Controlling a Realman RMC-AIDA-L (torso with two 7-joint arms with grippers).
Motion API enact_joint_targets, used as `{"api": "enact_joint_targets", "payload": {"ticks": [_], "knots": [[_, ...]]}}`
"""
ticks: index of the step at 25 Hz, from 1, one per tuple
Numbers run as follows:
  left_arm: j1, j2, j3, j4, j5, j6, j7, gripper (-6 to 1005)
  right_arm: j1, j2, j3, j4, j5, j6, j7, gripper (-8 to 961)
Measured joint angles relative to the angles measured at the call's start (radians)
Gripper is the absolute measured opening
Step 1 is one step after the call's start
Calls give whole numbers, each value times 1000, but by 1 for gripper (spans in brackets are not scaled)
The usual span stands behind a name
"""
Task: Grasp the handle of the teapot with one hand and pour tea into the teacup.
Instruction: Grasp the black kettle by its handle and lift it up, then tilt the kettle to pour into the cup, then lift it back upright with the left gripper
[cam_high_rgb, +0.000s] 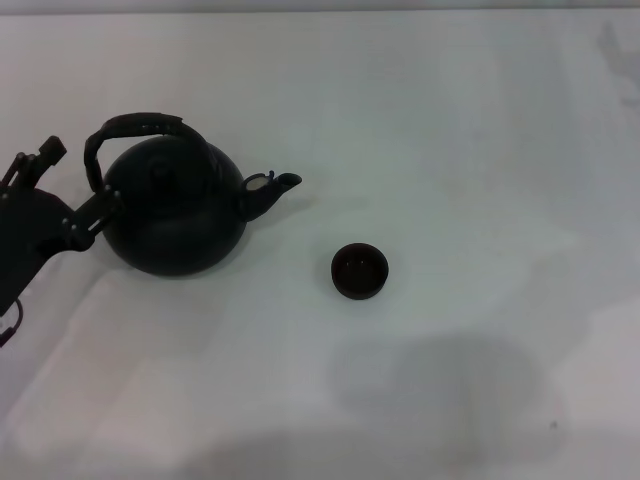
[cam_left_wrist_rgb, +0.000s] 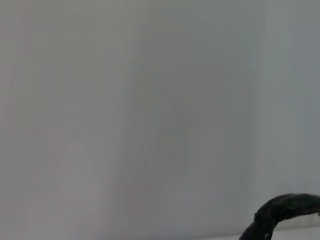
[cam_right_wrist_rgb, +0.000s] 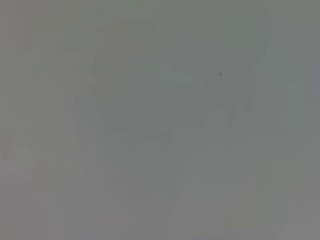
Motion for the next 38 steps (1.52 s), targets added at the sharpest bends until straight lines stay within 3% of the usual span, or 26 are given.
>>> {"api": "enact_joint_targets", "payload": {"ticks": [10, 21, 25, 32, 38], "knots": [[-4, -4, 1, 14, 1, -23, 35, 883, 1, 0, 0, -4, 0, 1, 2, 828], [-9, -3, -1, 28, -1, -38, 68, 480, 0, 0, 0, -4, 0, 1, 3, 828], [-10, -3, -2, 42, -11, -39, 114, 247, 0, 0, 0, 0, 0, 1, 3, 828], [-31, 4, -12, 83, -17, -20, 200, 137, 0, 1, 0, 2, 0, 1, 3, 828], [-97, 7, -15, 83, -28, 30, 299, 137, 0, 3, 0, 4, 0, 1, 3, 828]]}}
